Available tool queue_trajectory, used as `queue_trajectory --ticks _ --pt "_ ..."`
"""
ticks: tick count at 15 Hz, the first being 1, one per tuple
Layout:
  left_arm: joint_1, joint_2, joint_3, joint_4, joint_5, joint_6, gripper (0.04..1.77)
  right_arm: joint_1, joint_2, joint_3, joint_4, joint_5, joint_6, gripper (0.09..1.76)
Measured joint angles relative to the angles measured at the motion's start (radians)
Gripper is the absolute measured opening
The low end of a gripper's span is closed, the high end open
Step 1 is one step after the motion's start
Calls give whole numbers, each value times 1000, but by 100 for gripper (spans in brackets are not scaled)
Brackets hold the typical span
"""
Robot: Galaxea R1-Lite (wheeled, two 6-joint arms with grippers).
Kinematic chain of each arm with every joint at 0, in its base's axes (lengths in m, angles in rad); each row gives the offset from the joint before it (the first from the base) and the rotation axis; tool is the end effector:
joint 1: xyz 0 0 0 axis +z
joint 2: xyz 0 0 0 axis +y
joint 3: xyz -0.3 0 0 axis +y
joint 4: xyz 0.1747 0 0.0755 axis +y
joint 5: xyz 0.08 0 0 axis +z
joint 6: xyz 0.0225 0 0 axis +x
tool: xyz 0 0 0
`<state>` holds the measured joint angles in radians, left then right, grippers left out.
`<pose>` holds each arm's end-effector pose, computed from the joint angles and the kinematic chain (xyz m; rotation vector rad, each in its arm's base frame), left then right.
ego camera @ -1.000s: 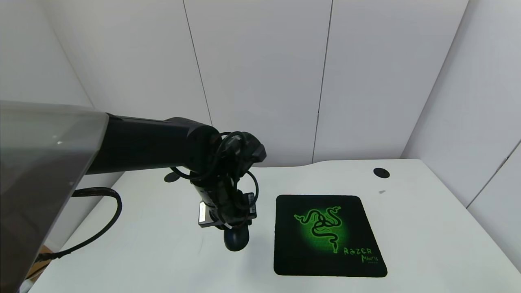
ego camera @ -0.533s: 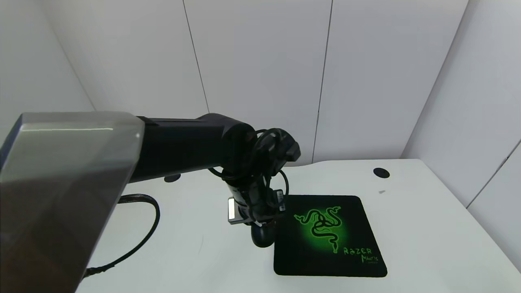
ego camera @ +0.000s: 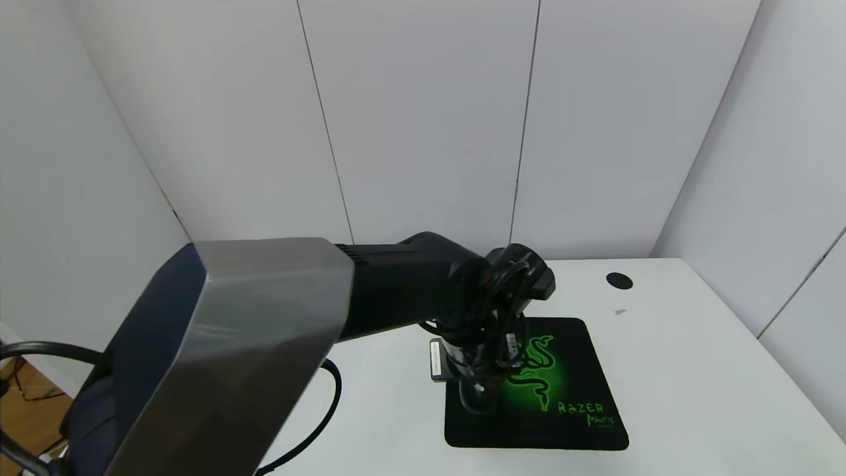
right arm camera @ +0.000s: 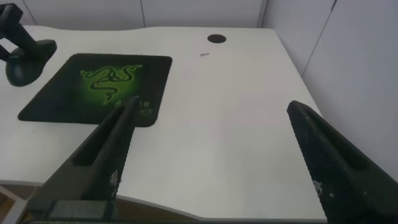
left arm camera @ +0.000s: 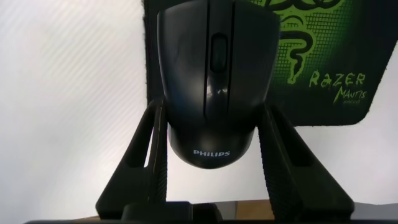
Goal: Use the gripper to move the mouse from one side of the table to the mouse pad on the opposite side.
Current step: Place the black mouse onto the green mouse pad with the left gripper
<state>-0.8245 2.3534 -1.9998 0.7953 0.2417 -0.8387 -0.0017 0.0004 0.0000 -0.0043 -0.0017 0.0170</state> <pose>0.3049 -0.3218 0.1301 -0.1585 1.1084 -0.0627 -0.0228 0.0000 0.0759 0.0170 -0.0039 -0.0034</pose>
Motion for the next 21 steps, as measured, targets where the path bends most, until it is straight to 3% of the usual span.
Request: queue_trajectory --ticks 6,21 --pt "-29 66 0 -121 49 -24 90 0 0 0 0 0 0 171" --pt "-8 152 0 -106 21 8 89 0 0 0 0 0 0 171"
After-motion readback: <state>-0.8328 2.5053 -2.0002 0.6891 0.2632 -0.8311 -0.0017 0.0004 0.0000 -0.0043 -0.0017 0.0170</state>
